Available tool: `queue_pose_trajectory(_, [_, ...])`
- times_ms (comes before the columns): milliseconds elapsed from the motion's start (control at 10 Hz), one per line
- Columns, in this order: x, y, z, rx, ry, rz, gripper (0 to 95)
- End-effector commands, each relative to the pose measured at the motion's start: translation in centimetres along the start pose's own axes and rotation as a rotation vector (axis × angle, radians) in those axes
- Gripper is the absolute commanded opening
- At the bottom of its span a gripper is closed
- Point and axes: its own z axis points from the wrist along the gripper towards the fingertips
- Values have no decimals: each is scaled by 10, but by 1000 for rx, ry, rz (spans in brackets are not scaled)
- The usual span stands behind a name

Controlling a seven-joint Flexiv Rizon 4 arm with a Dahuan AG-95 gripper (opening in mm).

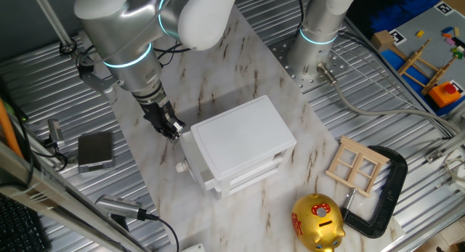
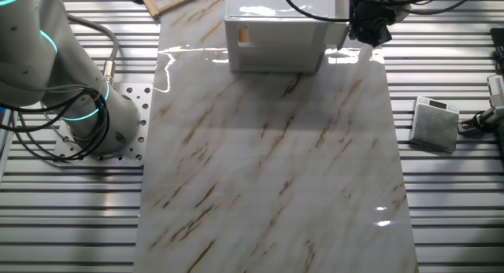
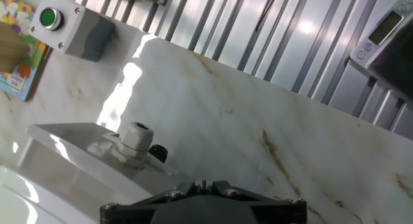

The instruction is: Put things in the drawer

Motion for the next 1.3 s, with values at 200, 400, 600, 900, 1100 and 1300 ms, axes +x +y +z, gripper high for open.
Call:
queue_pose_trajectory(200, [-9, 3, -4, 0, 3, 11, 0])
queue_pose_trajectory(400, [-11, 3, -5, -2, 3, 17, 0])
queue_pose_trajectory(600, [-11, 4, -5, -15, -4, 22, 0])
queue_pose_trajectory(900, [-8, 10, -7, -23, 0, 35, 0])
queue_pose_trajectory(1100, [-5, 13, -6, -26, 3, 36, 0])
queue_pose_trajectory(1300, [0, 13, -3, -37, 6, 33, 0])
